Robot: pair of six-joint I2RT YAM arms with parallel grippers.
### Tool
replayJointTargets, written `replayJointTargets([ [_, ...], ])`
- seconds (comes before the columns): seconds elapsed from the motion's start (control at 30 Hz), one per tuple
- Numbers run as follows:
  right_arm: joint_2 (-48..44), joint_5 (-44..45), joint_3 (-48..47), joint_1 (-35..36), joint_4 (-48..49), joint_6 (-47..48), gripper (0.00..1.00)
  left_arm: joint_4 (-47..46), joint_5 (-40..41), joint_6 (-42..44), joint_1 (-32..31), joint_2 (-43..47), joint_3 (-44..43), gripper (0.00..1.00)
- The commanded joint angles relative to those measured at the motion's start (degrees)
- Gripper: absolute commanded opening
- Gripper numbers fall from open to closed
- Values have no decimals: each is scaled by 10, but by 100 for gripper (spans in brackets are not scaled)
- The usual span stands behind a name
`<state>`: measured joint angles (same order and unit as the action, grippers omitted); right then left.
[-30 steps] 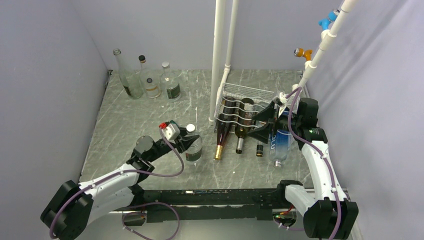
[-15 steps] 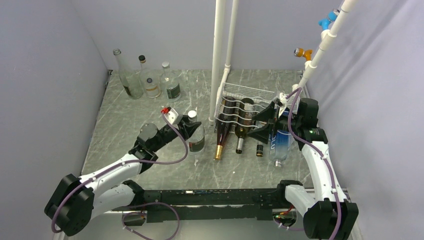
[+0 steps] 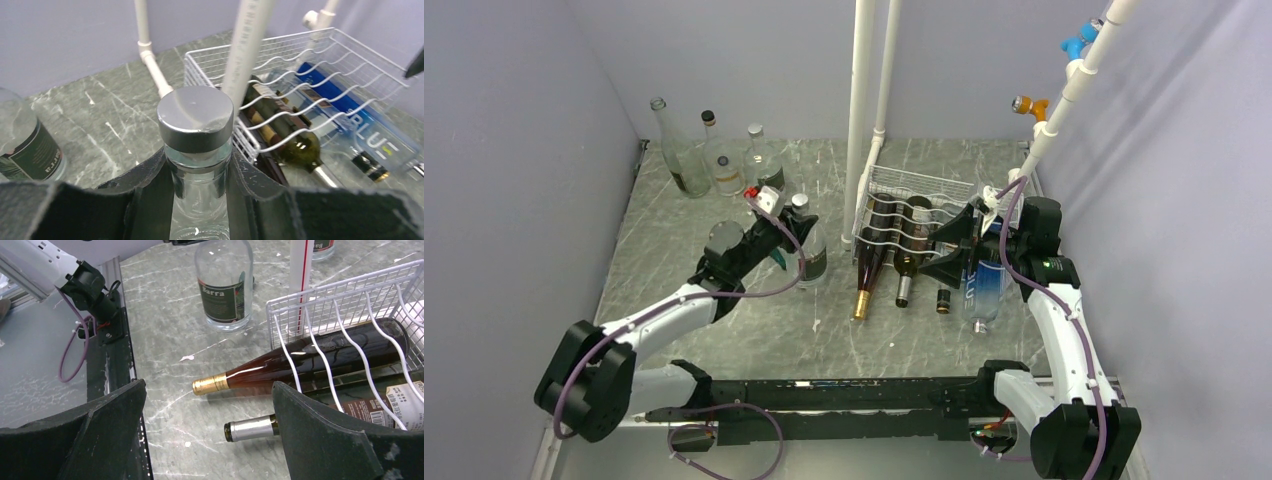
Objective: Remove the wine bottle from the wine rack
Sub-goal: Pick up the wine bottle from the center of the board, then place the wine bottle at the center of the board.
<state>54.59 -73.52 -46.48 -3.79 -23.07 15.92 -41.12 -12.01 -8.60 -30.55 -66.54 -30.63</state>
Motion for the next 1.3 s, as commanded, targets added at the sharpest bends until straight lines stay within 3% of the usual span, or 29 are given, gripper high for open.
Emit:
replayJointTargets([
  [0.0,-11,-4,-8,-3,12,14,100,-161,9,-20,23,-24,-77,0],
  [0.47,-11,-1,-6,-2,13,17,100,-211,3,-12,76,-163,-175,0],
  [1.27,-9,0,-6,1,10,23,100,-232,20,24,101,-334,-321,0],
])
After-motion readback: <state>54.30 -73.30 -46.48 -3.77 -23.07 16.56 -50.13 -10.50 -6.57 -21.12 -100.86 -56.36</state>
